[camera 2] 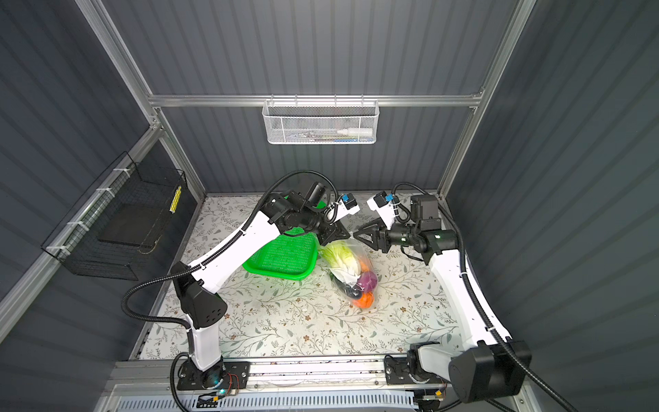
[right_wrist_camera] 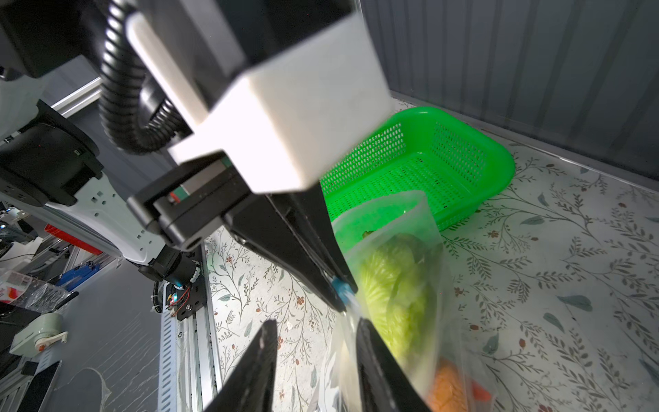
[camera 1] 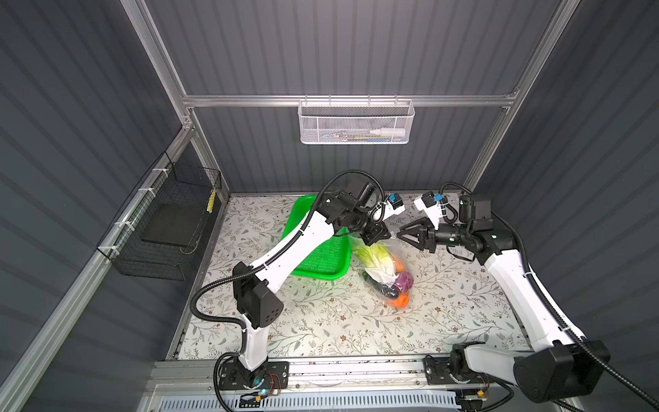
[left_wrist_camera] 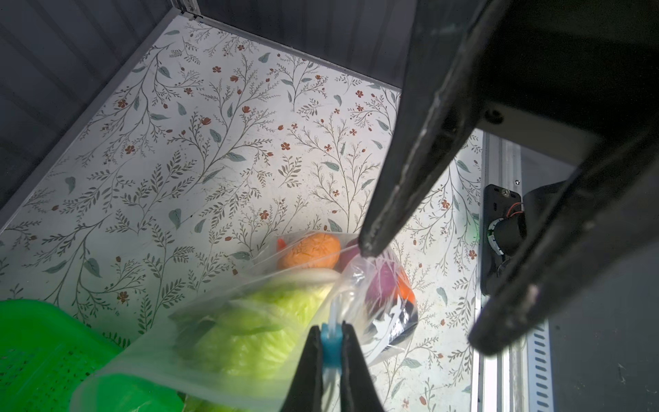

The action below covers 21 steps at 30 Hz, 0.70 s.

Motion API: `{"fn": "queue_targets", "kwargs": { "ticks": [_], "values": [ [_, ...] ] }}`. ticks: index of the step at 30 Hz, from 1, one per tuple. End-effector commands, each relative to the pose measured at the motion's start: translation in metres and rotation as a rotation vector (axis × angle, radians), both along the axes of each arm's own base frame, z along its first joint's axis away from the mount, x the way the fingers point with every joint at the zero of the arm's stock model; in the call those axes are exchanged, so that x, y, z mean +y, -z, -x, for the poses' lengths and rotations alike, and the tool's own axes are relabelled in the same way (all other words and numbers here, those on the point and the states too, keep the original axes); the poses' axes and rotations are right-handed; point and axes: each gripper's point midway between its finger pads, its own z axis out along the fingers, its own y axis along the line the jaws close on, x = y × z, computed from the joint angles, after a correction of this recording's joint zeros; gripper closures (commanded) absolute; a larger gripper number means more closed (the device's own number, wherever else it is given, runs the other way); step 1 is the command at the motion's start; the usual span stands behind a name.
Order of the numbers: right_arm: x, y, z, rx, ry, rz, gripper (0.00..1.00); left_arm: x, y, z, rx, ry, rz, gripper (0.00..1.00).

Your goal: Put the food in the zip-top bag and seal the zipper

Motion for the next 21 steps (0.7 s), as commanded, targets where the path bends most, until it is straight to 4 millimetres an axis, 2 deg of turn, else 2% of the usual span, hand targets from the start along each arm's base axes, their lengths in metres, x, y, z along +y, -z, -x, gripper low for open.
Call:
{"fn": "queue_targets", "kwargs": {
  "ticks": [1, 6, 11, 16, 19, 21],
  "values": [
    [0.003, 0.011, -0.006, 0.007, -0.006, 0.012, 0.61, 0.003, -0.018, 0.008, -0.044, 0.022, 0.027, 1.0],
    [0.01, 0.012, -0.012, 0.018, -0.033, 0.007, 0.63, 0.002, -0.02, 0.008, -0.047, 0.025, 0.033, 1.0],
    [0.015, 0.019, -0.01, 0.041, -0.05, 0.0, 0.67, 0.0, -0.022, 0.007, -0.052, 0.023, 0.04, 1.0],
    [0.016, 0.02, -0.01, 0.026, -0.048, -0.014, 0.84, -0.001, -0.022, 0.007, -0.047, 0.027, 0.043, 1.0],
    [0.017, 0.02, -0.011, 0.032, -0.055, -0.021, 1.0, -0.001, -0.023, 0.007, -0.051, 0.03, 0.043, 1.0],
    [0.017, 0.024, -0.013, 0.048, -0.049, -0.02, 1.0, -0.001, -0.024, 0.007, -0.058, 0.032, 0.045, 1.0]
  ]
}}
